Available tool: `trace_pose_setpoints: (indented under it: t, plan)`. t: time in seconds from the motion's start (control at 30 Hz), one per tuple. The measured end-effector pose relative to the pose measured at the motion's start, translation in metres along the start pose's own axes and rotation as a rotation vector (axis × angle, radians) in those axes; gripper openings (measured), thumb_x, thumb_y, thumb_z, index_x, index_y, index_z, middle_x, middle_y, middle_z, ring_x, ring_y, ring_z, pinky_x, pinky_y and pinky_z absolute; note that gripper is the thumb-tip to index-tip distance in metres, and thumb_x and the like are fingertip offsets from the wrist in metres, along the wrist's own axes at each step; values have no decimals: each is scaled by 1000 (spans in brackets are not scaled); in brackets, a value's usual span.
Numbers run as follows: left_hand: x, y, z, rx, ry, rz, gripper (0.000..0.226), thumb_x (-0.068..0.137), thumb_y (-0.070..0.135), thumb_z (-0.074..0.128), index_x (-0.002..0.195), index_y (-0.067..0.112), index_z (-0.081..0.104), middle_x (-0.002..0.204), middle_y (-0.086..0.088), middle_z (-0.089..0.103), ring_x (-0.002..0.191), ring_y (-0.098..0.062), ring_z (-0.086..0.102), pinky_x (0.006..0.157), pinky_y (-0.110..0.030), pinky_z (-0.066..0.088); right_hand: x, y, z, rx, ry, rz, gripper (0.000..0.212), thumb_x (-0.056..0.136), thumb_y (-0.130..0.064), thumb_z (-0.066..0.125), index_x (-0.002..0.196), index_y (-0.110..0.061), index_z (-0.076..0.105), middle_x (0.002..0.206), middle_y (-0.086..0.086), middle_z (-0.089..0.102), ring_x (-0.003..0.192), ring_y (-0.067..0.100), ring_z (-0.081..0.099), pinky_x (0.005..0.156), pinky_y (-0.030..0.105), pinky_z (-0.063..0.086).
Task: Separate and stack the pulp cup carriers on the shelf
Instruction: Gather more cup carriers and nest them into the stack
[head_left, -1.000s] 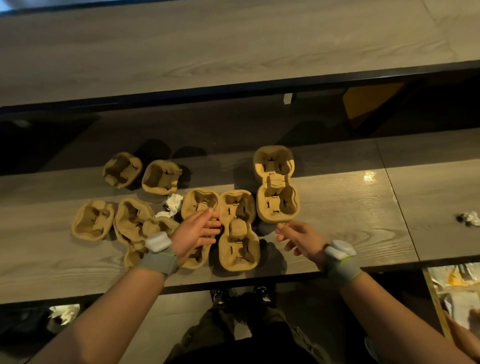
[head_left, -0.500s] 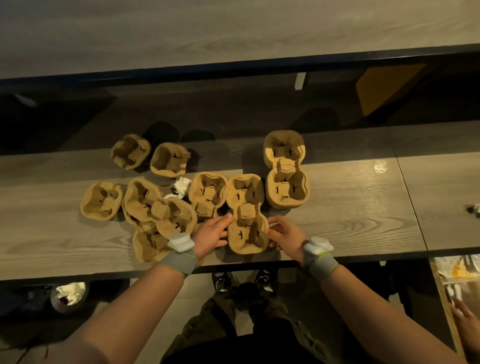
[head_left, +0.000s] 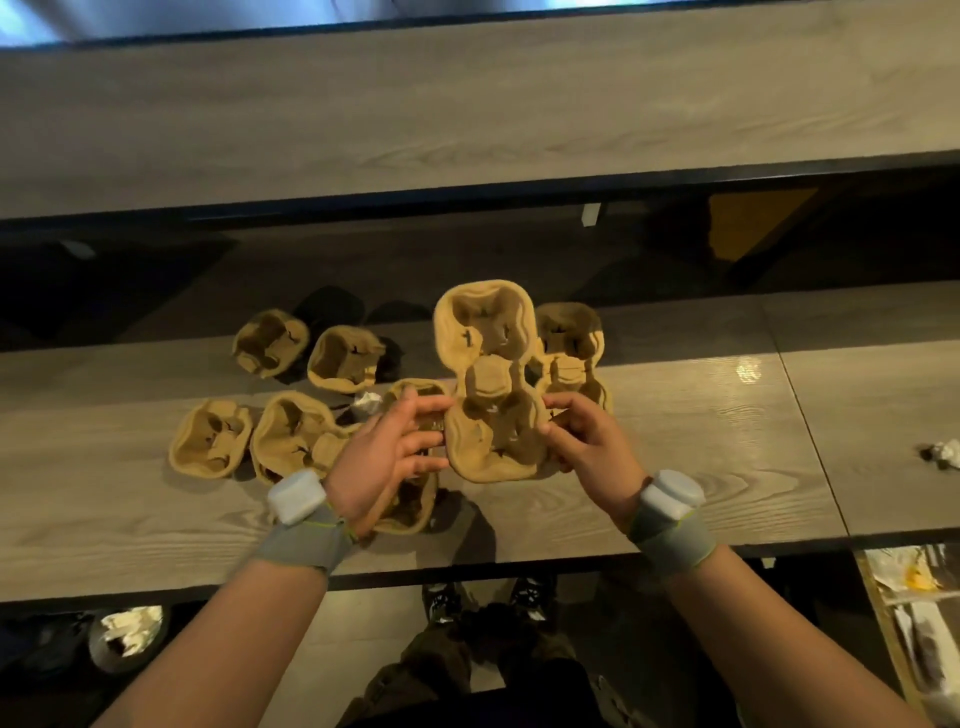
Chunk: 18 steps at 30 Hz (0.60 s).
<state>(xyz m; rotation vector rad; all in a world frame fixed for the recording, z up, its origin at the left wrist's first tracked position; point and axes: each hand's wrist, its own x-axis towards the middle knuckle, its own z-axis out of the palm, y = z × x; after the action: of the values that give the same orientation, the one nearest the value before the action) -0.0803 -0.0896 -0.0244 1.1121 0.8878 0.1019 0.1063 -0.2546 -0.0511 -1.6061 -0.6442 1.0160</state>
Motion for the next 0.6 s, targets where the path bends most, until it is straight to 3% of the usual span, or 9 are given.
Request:
trace_pose_setpoints:
  t: [0.07, 0.23, 0.33, 0.43, 0.53, 0.6]
  plan:
    - [17, 10, 9, -26, -28, 1, 52, 95, 60, 36, 122, 26, 64, 120, 4, 70, 107, -14, 68, 80, -31, 58, 4, -8, -14, 32, 49, 10, 22, 96, -8, 58, 117, -11, 63, 96, 5, 71, 78, 6, 67, 62, 16, 50]
    - [70, 17, 43, -32, -88, -33, 73, 84, 76, 34, 127, 24, 63, 135, -2, 61, 121, -29, 60, 91, -40, 54, 24, -6, -49, 28, 219, 80, 19, 98, -17, 57, 109, -30, 64, 86, -4, 74, 75, 5, 70, 56, 13, 51]
    - [101, 13, 61, -1, -79, -94, 70, 92, 69, 27, 128, 20, 60, 140, -8, 55, 123, -32, 54, 85, -37, 53, 38, 9, -64, -79, 294, 95, 18, 98, -19, 57, 113, -28, 63, 88, 1, 70, 72, 7, 66, 54, 13, 49]
    - [116, 7, 66, 38, -76, -120, 63, 93, 67, 26, 123, 25, 62, 139, -6, 54, 109, -20, 57, 82, -36, 52, 49, 24, -67, -127, 282, 156, 18, 98, -22, 57, 113, -28, 63, 93, 1, 70, 81, 15, 66, 58, 18, 49]
    - [125, 4, 69, 81, -61, -109, 59, 94, 66, 25, 120, 31, 64, 136, -1, 56, 116, -22, 53, 86, -37, 50, 55, 35, -72, -143, 285, 195, 19, 98, -22, 57, 115, -24, 64, 95, 2, 70, 82, 17, 66, 60, 23, 50]
    - [128, 1, 72, 128, -58, -72, 55, 95, 66, 23, 114, 36, 65, 132, 2, 59, 119, -21, 54, 84, -36, 50, 54, 40, -74, -143, 292, 180, 20, 98, -21, 57, 117, -21, 65, 93, 1, 69, 77, 12, 65, 58, 20, 50]
